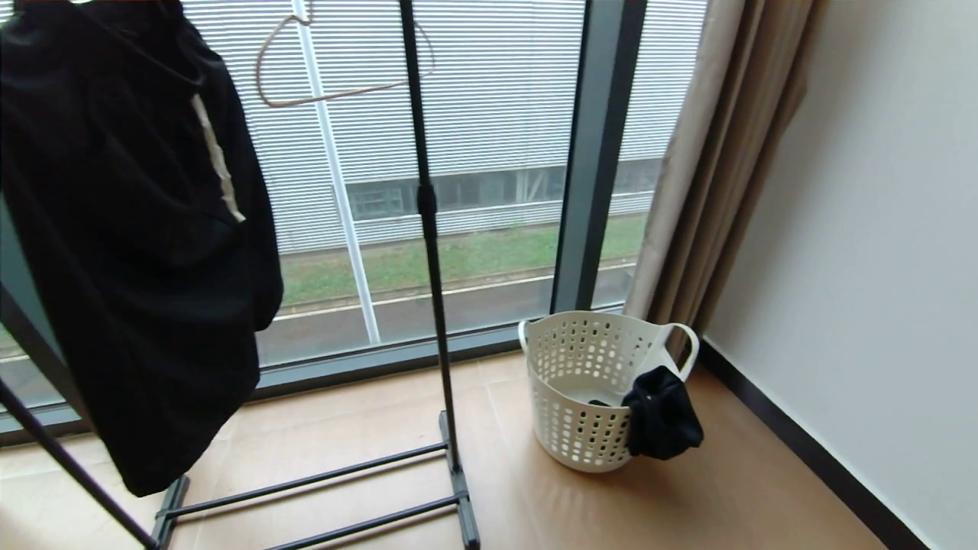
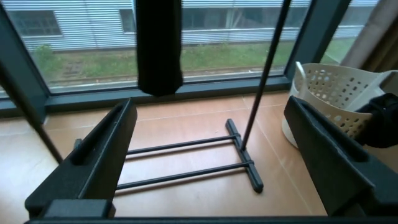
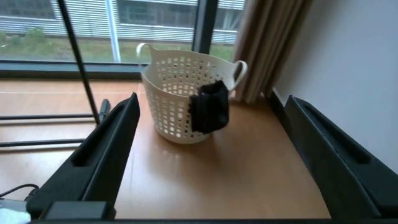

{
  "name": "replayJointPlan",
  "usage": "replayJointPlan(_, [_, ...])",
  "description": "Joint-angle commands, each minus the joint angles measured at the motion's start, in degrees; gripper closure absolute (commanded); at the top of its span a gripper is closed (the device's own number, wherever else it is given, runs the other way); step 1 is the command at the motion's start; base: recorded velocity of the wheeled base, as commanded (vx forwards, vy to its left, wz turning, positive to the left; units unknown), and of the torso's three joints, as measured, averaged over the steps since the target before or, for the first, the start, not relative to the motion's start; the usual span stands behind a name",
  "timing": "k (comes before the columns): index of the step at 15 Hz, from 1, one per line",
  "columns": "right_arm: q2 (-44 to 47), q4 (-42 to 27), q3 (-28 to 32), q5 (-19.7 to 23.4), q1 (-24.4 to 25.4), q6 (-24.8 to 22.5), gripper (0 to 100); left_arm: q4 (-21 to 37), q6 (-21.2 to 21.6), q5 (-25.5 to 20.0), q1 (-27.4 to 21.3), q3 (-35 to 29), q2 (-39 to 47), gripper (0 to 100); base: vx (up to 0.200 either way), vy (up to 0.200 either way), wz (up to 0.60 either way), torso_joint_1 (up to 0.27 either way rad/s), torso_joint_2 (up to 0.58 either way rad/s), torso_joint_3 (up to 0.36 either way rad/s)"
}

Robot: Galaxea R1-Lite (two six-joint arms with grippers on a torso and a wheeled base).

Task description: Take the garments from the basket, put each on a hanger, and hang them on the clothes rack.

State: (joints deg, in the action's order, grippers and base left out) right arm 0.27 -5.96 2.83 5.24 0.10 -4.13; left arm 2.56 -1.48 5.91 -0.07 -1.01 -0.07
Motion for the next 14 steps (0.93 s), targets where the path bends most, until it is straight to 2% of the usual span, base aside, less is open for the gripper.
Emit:
replayJointPlan(1, [0.1,0.1,0.0,0.0,0.0,-0.1,0,0.0,0.0,0.1,0.0,0.0,0.1,0,0.0,-0.2,0.0,0.002,0.0,0.002])
replayJointPlan(3, [0.1,0.1,0.0,0.0,0.0,-0.1,0,0.0,0.0,0.1,0.0,0.0,0.1,0,0.0,-0.2,0.0,0.007,0.0,0.0])
replayJointPlan(4, [0.1,0.1,0.0,0.0,0.0,-0.1,0,0.0,-0.1,0.1,0.0,0.0,0.1,0,0.0,0.0,0.0,0.0,0.0,0.0])
replayJointPlan(12, [0.1,0.1,0.0,0.0,0.0,-0.1,0,0.0,0.0,0.1,0.0,0.0,0.1,0,0.2,0.0,0.0,0.004,0.0,0.002])
replayJointPlan(14, [0.1,0.1,0.0,0.0,0.0,-0.1,0,0.0,0.0,0.1,0.0,0.0,0.1,0,0.0,-0.2,0.0,0.005,0.0,0.002])
